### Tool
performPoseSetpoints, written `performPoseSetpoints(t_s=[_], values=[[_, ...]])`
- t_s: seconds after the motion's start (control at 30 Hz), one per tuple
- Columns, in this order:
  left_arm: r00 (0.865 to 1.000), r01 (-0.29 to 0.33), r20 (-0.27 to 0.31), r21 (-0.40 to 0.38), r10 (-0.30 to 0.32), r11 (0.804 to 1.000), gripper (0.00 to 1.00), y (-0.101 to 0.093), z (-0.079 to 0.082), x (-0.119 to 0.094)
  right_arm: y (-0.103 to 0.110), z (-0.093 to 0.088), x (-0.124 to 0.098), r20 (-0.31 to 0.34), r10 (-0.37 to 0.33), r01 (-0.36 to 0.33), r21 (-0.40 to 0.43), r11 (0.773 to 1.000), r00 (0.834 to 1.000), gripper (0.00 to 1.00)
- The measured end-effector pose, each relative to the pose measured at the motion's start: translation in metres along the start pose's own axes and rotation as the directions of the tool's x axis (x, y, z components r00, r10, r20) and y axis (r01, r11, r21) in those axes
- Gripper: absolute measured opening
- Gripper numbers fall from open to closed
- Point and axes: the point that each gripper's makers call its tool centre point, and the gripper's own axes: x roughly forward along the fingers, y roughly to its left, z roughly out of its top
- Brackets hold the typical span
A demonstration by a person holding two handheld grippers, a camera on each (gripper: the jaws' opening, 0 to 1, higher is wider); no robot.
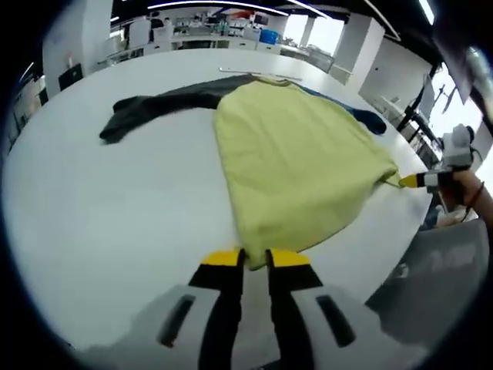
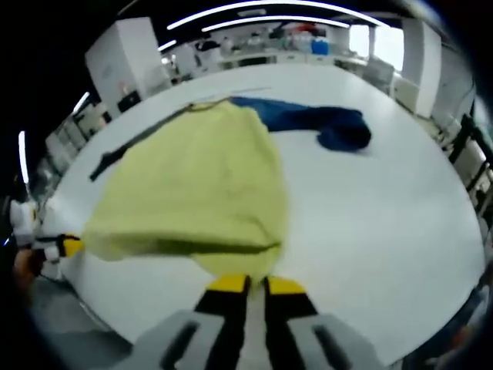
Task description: Fold the garment on the visible template until the final outline fits inside the template.
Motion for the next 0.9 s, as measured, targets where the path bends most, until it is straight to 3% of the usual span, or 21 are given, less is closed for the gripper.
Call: performPoseSetpoints(t_s=[0.27,0.5,0.7,0.9], values=[[1.0,-0.001,0.002,0.026,0.001,1.0,0.0,0.002,0.001,-0.002,-0.003,0.0,0.0,-0.011,0.024,-0.024,-0.001,1.0,1.0,0.0],[1.0,0.015,0.023,0.0,-0.015,1.0,0.0,0.005,0.011,-0.011,-0.012,-0.003,-0.013,-0.039,0.027,-0.029,-0.066,0.997,0.999,0.0],[1.0,0.022,-0.003,-0.006,-0.022,1.0,0.0,0.005,0.009,-0.016,-0.015,-0.004,-0.024,-0.03,0.034,-0.036,-0.065,0.997,0.999,0.0],[0.998,0.024,-0.059,0.044,-0.022,0.999,0.0,0.003,-0.003,-0.016,-0.014,-0.01,-0.025,-0.056,0.036,-0.041,-0.085,0.996,0.998,0.0]])
